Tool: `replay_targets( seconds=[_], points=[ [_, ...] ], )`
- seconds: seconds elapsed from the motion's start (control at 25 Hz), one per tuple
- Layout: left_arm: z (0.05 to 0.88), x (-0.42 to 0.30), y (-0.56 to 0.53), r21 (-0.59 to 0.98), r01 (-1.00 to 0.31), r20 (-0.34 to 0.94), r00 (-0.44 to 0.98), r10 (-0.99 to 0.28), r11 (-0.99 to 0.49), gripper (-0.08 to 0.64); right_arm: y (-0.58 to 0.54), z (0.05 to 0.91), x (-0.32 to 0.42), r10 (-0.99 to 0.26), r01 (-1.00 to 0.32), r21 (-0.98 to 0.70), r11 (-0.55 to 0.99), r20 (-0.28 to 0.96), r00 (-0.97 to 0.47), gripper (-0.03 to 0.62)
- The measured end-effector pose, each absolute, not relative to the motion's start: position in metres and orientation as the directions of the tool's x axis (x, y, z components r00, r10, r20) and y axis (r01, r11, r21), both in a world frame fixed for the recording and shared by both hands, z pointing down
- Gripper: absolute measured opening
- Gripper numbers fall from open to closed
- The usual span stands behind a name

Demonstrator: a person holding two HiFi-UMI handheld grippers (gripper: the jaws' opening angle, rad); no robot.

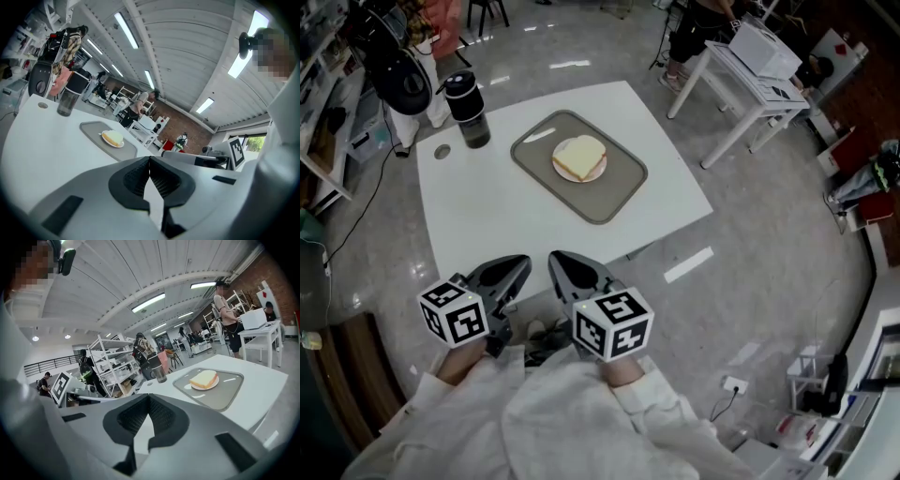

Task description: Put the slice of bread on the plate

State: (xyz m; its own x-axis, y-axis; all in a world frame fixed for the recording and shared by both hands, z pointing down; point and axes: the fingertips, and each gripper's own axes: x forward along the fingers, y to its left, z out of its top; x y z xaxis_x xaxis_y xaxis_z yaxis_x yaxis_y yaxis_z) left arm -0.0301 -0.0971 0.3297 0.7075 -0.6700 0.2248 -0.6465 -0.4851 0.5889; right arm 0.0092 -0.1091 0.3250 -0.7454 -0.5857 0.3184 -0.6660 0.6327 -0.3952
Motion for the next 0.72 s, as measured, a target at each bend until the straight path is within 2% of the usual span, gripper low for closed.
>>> replay_targets(
  seconds=[0.72],
  points=[
    [0.336,-0.03,-0.089,0.592,-0.654,0.241,0.701,-0.671,-0.47,0.009,-0.105,0.333,0.006,-0.575,-0.673,-0.355,0.648,0.352,-0.739,0.014]
  ],
)
